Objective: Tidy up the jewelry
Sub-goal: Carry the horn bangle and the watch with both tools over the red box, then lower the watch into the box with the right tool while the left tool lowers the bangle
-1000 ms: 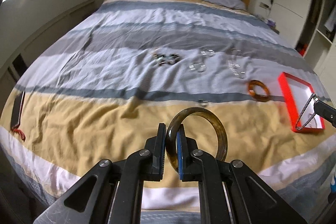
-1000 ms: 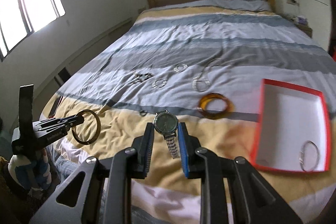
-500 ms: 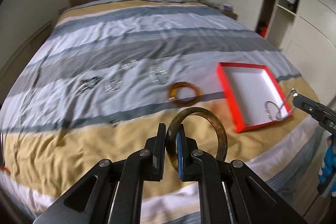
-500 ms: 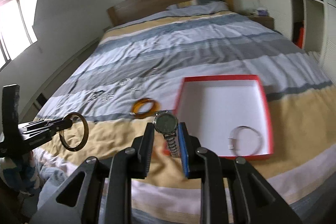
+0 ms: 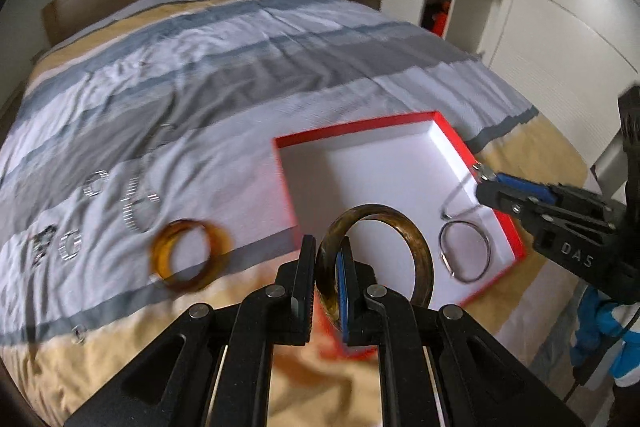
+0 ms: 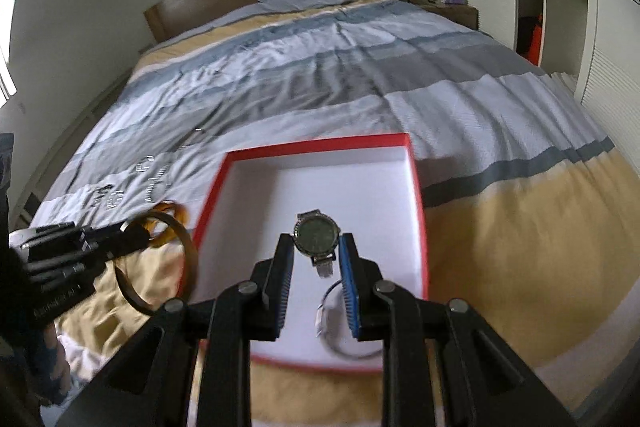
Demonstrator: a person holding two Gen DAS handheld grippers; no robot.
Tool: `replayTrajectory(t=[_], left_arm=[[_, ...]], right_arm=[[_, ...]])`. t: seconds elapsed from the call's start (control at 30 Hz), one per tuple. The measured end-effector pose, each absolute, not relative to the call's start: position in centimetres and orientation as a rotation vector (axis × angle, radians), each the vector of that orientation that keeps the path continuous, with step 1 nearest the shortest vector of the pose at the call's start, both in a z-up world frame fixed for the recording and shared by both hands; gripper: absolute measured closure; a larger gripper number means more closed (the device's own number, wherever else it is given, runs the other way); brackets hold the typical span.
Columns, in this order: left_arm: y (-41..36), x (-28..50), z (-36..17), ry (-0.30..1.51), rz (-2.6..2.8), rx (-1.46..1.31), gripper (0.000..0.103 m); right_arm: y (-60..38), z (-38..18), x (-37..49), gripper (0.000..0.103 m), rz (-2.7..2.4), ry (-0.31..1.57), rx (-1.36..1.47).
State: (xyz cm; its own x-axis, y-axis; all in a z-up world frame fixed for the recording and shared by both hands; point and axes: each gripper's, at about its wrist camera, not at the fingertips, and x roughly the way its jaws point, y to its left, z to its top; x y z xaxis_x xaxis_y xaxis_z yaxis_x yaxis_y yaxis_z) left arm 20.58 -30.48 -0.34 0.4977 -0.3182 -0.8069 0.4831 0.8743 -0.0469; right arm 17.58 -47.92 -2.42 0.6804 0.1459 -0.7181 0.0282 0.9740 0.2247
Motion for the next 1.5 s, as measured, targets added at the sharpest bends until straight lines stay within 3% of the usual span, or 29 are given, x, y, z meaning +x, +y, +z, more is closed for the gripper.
replayTrajectory(t=[0.63, 1.5], left_arm=[[-33.8, 23.1, -7.4, 1.033, -0.522, 0.203, 0.094], [-33.9, 23.2, -8.0, 1.035, -0.518, 0.205, 0.092]], right_arm=[[-49.5, -7.8, 22.4, 0.081, -0.001, 0.969, 0.167], [-49.3, -7.8, 22.2, 0.081, -0.001, 0.972, 0.151]])
